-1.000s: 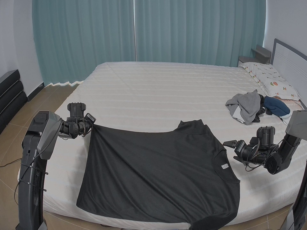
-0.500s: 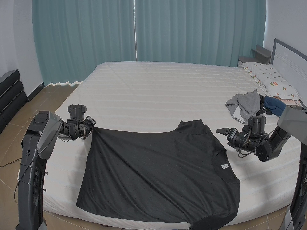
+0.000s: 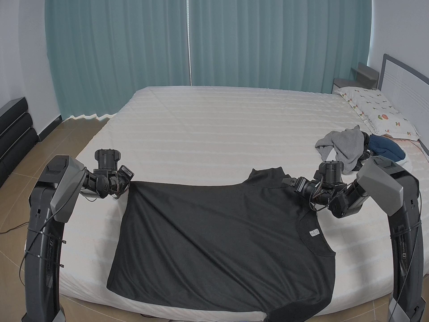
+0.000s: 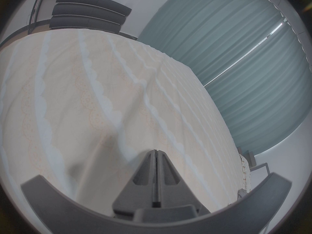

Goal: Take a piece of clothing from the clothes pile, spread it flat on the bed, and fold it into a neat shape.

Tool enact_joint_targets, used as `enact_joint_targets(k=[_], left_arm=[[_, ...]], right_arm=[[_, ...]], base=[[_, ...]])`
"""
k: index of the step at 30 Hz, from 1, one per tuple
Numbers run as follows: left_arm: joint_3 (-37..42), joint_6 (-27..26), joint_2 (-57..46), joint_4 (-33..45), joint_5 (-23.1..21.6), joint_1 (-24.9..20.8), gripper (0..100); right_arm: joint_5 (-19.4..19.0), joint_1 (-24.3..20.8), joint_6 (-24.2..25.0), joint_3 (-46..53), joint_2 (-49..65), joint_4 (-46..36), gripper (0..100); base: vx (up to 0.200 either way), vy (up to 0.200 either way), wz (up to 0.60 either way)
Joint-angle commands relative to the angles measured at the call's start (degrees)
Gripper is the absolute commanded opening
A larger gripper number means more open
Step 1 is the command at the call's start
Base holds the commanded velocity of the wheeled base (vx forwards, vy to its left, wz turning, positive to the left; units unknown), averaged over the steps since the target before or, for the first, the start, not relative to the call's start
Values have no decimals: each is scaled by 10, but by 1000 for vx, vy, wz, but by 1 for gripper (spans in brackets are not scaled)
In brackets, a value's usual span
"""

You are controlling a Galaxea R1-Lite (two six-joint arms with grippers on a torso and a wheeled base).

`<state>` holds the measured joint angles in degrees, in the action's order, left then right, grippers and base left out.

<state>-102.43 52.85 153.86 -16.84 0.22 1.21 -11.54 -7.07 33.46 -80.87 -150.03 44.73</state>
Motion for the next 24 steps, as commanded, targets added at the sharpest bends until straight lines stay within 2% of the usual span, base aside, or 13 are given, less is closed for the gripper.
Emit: enact_joint_targets(k=[1, 5, 9, 10, 17, 24], left_arm=[[2, 1, -1, 0, -1, 0, 0], [2, 1, 0, 0, -1, -1, 0], [2, 1, 0, 0, -1, -1, 0], [2, 1, 0, 0, -1, -1, 0], [0, 1, 0, 0, -1, -1, 0], [-1, -1, -2, -6, 4, -7, 0]], right_arm=[[6, -1, -4, -64, -59, -15, 100], [31, -1, -4, -106, -79, -25, 100], [34, 0, -4, -126, -83, -35, 100], [35, 0, -5, -126, -83, -38, 0], [35, 0, -2, -133, -82, -32, 0], [60, 16, 4, -161, -81, -32, 0]], base=[[0, 0, 0], [0, 0, 0], [0, 0, 0], [0, 0, 0], [0, 0, 0], [0, 0, 0]])
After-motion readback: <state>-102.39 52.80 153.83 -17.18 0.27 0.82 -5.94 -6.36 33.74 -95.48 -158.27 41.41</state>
